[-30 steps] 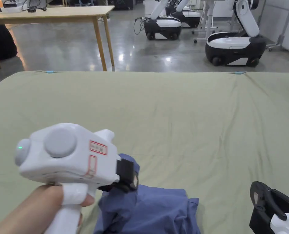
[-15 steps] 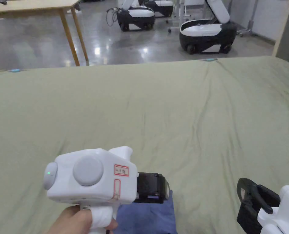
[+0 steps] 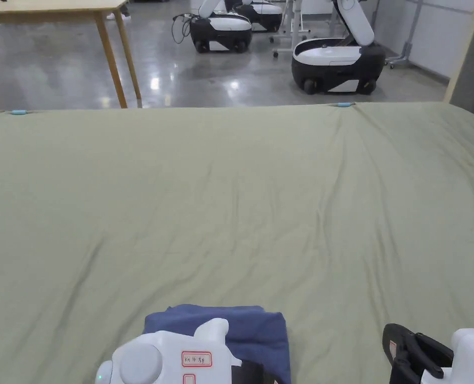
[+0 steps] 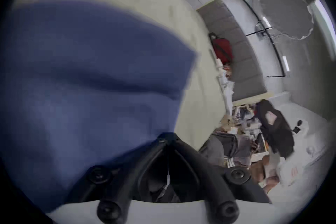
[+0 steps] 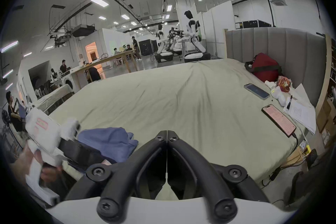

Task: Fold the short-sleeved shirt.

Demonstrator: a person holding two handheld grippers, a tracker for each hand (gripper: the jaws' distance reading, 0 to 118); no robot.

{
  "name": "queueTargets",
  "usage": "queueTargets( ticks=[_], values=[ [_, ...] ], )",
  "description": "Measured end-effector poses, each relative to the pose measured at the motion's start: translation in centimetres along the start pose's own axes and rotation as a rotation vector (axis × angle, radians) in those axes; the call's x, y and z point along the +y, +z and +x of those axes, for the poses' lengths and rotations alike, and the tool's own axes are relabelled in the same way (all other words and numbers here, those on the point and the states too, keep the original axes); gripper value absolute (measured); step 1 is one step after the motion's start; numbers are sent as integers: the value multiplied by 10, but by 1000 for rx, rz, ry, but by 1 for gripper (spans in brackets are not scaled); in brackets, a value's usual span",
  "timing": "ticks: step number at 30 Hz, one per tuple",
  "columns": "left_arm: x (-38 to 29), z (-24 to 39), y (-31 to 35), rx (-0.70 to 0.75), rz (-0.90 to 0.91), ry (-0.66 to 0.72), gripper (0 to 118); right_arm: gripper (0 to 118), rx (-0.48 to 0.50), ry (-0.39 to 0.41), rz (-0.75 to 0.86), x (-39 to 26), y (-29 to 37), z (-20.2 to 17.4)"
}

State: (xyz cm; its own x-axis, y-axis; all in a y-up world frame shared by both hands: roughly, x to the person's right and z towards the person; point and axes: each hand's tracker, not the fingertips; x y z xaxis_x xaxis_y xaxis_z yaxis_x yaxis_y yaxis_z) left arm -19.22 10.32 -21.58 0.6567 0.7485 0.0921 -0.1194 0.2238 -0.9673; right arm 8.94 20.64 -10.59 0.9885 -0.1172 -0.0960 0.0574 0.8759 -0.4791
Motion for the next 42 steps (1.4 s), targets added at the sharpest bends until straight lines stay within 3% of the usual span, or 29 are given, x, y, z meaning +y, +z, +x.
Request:
queueTargets(
  ticks=[1, 4, 7, 8, 10, 12, 15, 18, 21, 22, 23, 24, 25, 27, 31, 32, 33, 34, 36, 37, 39, 42],
  values=[
    [1, 0, 4, -81, 14, 47, 0, 1, 4, 7, -5, 1, -1, -2],
    [5, 14, 34, -49, 47, -24, 0, 1, 51, 35, -36, 4, -9, -13],
    [4, 13, 83, -76, 117, -49, 0, 1, 213, 26, -95, 12, -27, -29],
    [4, 11, 98, -78, 138, -41, 0, 1, 306, -9, -129, 15, -35, -33],
    [3, 2, 131, -22, 192, -42, 0, 1, 539, -170, -217, 18, -61, -36],
    [3, -11, 155, 41, 234, -38, 0, 1, 703, -291, -313, 15, -93, -38],
    [7, -37, 183, 122, 267, -5, 0, 1, 765, -351, -416, 1, -139, -36],
    [18, -63, 192, 140, 247, 22, 0, 1, 841, -515, -575, -25, -184, -20],
    [28, -84, 186, 107, 204, 47, 2, 1, 847, -648, -696, -55, -214, 1],
    [33, -91, 181, 47, 176, 58, 15, 1, 937, -755, -687, -61, -217, 8],
    [35, -96, 177, 19, 161, 54, 43, 1, 970, -792, -683, -61, -217, 11],
    [39, -97, 169, -31, 134, 55, 88, 1, 927, -760, -675, -59, -216, 12],
    [43, -100, 157, -69, 87, 66, 118, 1, 928, -746, -665, -58, -214, 11],
    [50, -105, 140, -181, 66, 89, 115, 1, 938, -726, -666, -58, -212, 9],
    [61, -114, 99, -217, 7, 88, 113, 1, 946, -769, -678, -60, -215, 12],
    [62, -113, 95, -222, 14, 79, 108, 1, 941, -767, -678, -58, -214, 10],
    [63, -109, 94, -233, 26, 71, 86, 1, 927, -754, -680, -55, -212, 8],
    [66, -106, 96, -214, 20, 68, 24, 1, 900, -731, -671, -49, -207, 7],
    [66, -106, 104, -57, 83, 7, 23, 1, 860, -632, -631, -37, -198, 3],
    [67, -110, 109, -99, 33, 41, 24, 1, 838, -573, -616, -29, -192, 0],
    [68, -112, 128, -121, 47, 48, 23, 1, 813, -523, -589, -17, -179, -2],
    [73, -124, 183, -44, 81, 11, 24, 1, 817, -484, -547, -3, -164, -3]
  ],
)
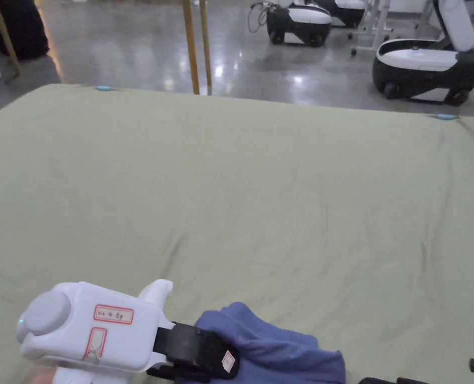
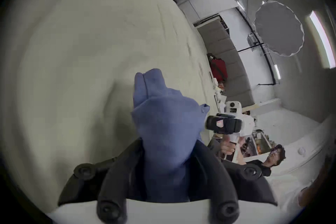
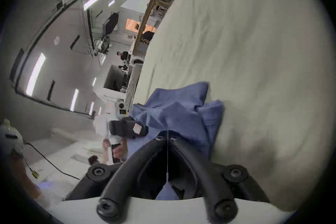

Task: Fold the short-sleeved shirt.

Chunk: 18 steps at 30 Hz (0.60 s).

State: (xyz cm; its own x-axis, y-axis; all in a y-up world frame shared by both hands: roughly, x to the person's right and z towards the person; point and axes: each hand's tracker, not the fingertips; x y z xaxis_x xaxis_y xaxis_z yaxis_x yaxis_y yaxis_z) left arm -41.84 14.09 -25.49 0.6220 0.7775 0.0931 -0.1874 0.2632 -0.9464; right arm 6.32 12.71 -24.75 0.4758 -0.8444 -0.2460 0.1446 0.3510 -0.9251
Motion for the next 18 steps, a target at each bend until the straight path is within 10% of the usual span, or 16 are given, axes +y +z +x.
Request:
queueTargets(
  ticks=[16, 18],
  values=[
    [73, -153, 263, 331, 32, 170, 24, 1, -50, 1, 100, 1, 9, -23],
    [77, -155, 264, 351, 28, 138, 46, 1, -54, -2, 107, 1, 9, -26]
  ],
)
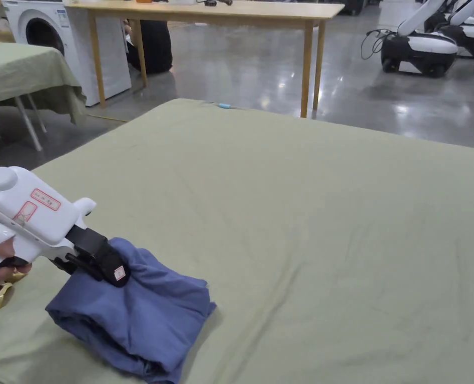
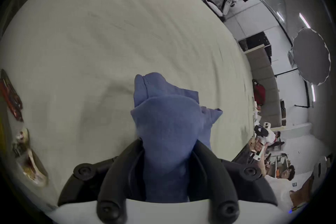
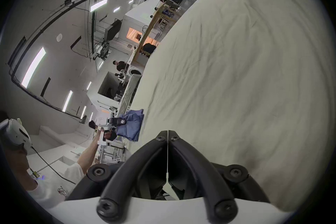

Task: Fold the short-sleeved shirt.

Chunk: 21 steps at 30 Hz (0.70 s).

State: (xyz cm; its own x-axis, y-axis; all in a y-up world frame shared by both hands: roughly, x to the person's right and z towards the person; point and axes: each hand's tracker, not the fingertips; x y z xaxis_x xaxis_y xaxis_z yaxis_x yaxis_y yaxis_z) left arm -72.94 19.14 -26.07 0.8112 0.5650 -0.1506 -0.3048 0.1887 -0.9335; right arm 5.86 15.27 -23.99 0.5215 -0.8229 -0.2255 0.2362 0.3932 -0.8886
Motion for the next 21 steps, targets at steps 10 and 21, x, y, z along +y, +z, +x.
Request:
queueTargets(
  ticks=[10, 21],
  values=[
    [-23, 54, 27, 62, 248, -79, 116, 1, -4, 72, 22, 15, 6, -17],
    [-127, 289, -75, 155, 765, -350, 0, 1, -567, 573, 446, 20, 28, -120]
  ],
)
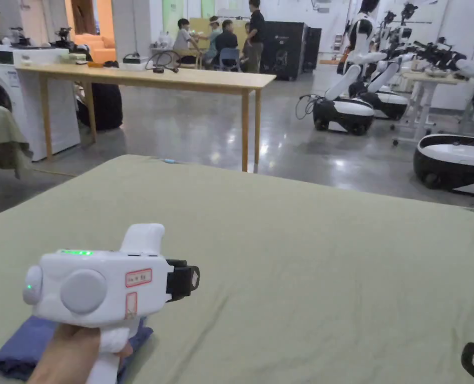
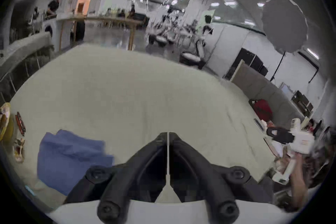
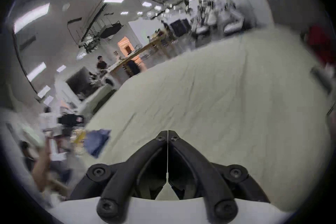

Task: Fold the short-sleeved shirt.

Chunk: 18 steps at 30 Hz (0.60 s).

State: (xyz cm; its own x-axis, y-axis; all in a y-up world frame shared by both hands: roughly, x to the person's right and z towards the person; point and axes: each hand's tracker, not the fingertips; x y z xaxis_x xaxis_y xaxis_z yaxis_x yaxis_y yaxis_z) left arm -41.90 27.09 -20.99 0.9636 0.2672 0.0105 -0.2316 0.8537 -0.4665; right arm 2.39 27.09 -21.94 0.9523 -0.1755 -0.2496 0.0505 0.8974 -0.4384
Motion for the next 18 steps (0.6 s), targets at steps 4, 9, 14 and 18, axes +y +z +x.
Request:
queueTargets(
  ticks=[4, 9, 14, 18],
  values=[
    [-29, 96, -3, 112, 204, -143, 0, 1, -200, 138, 168, 2, 7, -9],
    [-35, 147, -3, 154, 303, -133, 0, 1, -274, 263, 238, -1, 14, -11],
    [-32, 169, 7, 168, 299, -189, 0, 1, -263, 214, 243, -1, 23, -3],
    [-27, 170, 11, 163, 282, -229, 0, 1, -243, 211, 248, 4, 28, -4]
  ],
)
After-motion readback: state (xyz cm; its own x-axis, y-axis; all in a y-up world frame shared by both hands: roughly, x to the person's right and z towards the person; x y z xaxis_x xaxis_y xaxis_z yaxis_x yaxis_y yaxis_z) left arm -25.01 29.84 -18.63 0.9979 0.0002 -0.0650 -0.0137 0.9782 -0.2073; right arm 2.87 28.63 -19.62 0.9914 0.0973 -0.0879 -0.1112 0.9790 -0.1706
